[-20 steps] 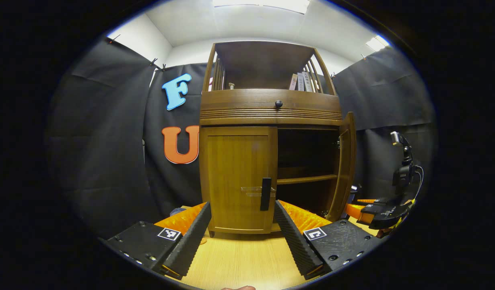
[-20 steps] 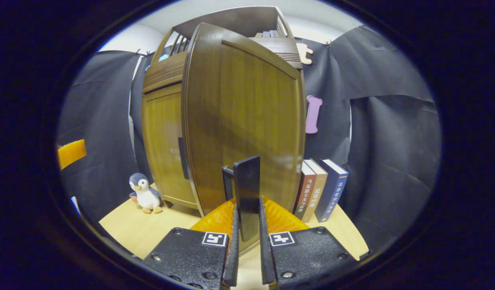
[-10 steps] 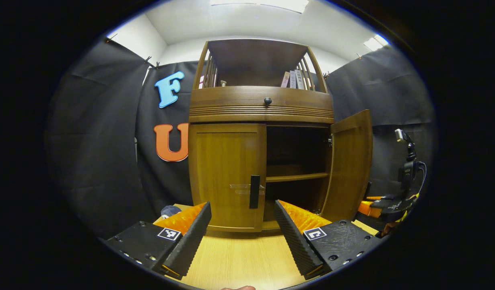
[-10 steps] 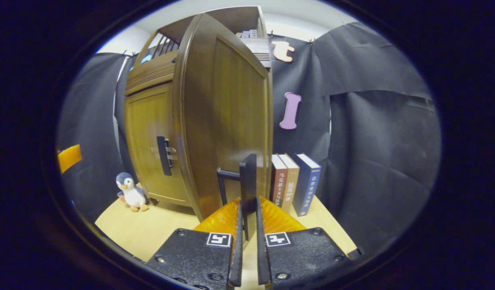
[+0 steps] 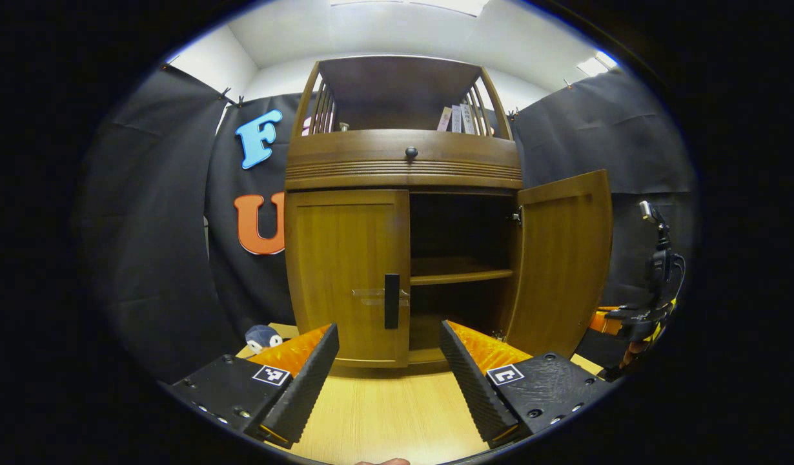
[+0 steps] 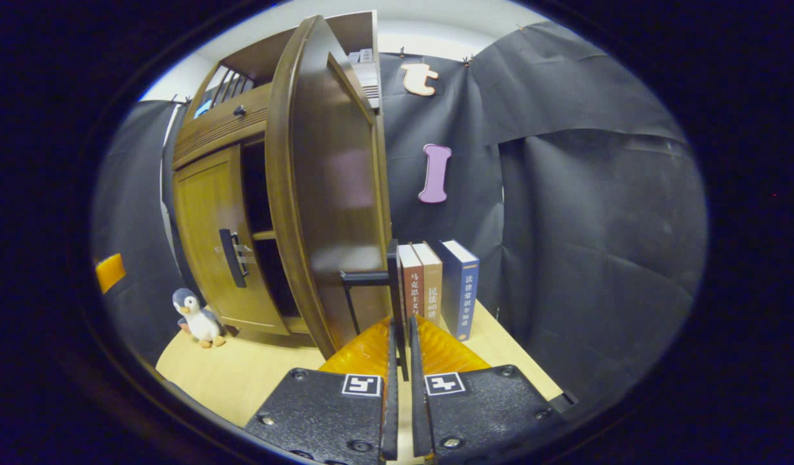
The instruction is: Open the right door of the double-door shoe cabinet with the right hand, and open the left door with the left hand.
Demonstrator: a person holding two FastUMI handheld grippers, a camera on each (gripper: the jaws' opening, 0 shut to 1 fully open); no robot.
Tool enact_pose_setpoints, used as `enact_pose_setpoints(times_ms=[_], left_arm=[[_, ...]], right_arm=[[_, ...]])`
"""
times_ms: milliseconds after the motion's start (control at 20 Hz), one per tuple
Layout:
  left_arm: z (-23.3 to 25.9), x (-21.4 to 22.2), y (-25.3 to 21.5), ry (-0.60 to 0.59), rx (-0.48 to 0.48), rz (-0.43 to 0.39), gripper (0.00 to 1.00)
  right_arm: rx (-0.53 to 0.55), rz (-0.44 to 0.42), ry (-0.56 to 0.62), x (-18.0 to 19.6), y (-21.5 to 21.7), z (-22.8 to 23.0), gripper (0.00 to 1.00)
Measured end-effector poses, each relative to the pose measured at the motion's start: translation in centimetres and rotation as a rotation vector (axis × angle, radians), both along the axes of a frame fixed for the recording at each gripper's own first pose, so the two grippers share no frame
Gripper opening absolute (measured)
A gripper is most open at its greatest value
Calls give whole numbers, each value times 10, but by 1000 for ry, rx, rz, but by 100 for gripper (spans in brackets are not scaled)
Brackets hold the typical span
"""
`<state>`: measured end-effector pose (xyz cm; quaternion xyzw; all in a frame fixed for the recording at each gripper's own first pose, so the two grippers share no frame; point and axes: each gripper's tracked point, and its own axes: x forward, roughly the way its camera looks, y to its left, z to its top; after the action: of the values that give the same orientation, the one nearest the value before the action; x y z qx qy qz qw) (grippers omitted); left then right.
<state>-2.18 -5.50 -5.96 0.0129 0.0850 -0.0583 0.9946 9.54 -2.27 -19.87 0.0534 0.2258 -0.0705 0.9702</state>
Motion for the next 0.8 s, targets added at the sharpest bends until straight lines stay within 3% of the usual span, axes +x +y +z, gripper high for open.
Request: enact_pose_setpoints(times_ms=[350, 400, 500, 800], left_arm=[[-20, 8, -12, 72, -42, -16, 95], [-22, 9, -13, 80, -48, -16, 100], [-25, 13, -14, 88, -51, -17, 95], [-30, 30, -11, 96, -52, -20, 95]], right_arm=[[2, 19, 20, -6, -12, 2, 12], [9, 16, 25, -7, -14, 3, 12], [19, 7, 31, -11, -22, 3, 12], [20, -36, 37, -21, -40, 8, 12]])
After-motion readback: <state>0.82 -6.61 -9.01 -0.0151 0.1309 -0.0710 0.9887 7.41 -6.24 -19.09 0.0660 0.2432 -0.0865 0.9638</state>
